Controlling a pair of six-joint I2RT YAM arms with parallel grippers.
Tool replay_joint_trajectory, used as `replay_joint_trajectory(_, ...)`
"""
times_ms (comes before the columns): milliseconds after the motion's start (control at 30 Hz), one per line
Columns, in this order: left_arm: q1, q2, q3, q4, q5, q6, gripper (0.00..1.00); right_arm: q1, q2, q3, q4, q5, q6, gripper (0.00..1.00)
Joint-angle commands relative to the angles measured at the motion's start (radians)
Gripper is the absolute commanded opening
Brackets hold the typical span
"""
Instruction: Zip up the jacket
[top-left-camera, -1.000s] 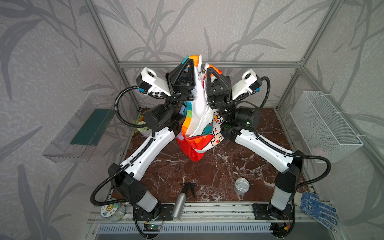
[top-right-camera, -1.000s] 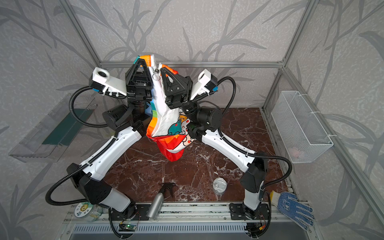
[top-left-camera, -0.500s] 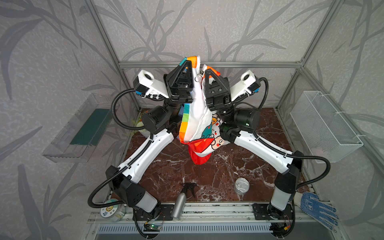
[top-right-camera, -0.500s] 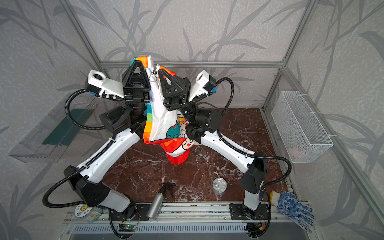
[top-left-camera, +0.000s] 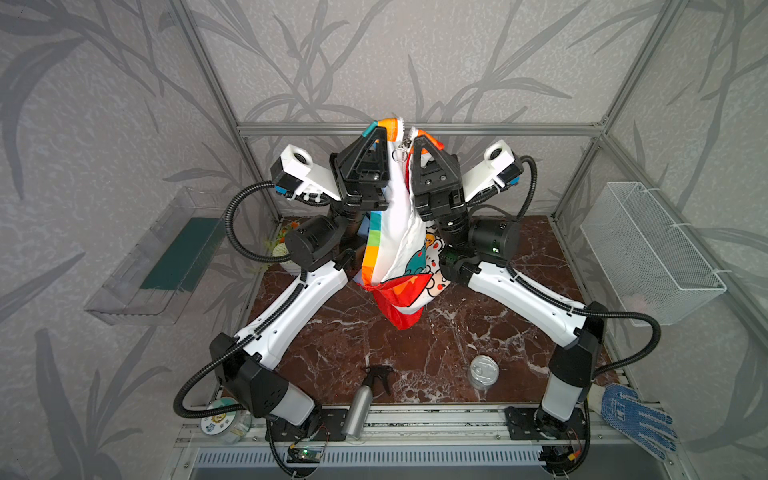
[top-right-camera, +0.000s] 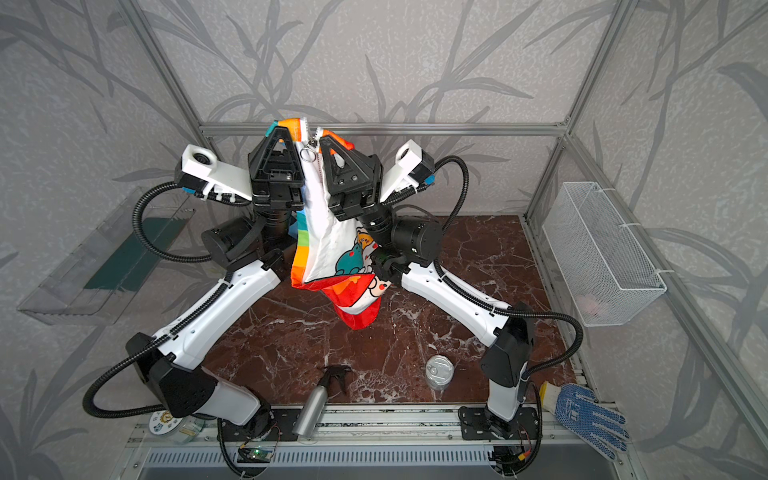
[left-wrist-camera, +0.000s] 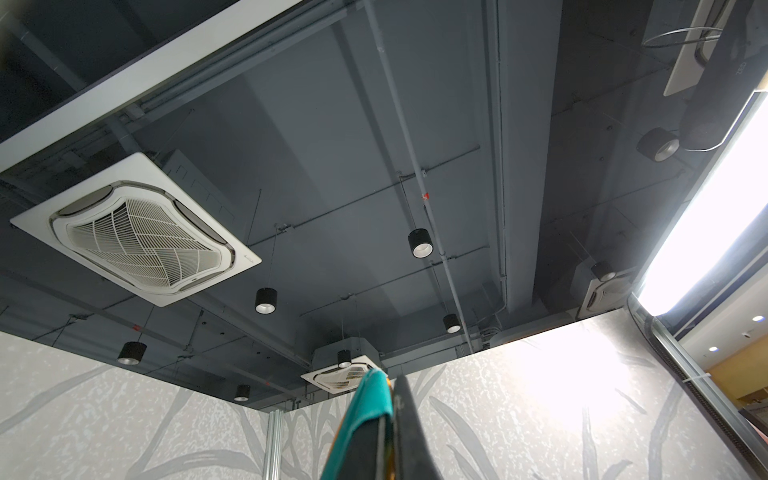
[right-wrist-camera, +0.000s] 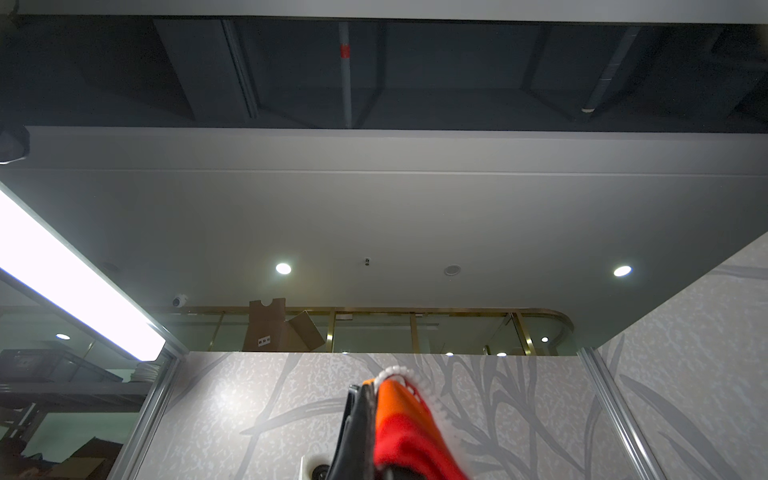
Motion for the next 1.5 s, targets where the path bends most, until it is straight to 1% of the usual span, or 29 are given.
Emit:
replay_joint_trajectory(0,-0.008,-0.040,-0.005,0.047,0.007,0.018,0.00,0.008,-0.007,0.045,0.065,0.017,0.016,0.00)
replay_joint_trajectory(233,-0.010,-0.033,0.001,0.047,0.005,0.023,0.00,0.007,0.007,0.056,0.061,0.017,0.028,0.00)
replay_joint_trajectory(300,-0.011,-0.033,0.000,0.047,0.004,0.029,0.00,0.007,0.008,0.056,0.058,0.017,0.060,0.00)
replay_joint_trajectory(367,-0.010,-0.028,0.002,0.047,0.001,0.029,0.00,0.009,0.010,0.054,0.054,0.016,0.065,0.00)
replay_joint_trajectory(1133,-0.012,-0.002,0.026,0.048,-0.002,0.020,0.00,0.020,0.031,0.042,0.060,0.028,0.093,0.00)
replay_joint_trajectory(1367,-0.011,-0.006,0.029,0.047,-0.002,0.069,0.00,0.020,0.016,0.020,0.076,0.027,0.097,0.00)
replay_joint_trajectory(1467,-0.011,0.005,0.044,0.047,0.005,0.059,0.00,0.021,0.008,0.002,0.079,0.029,0.095,0.00)
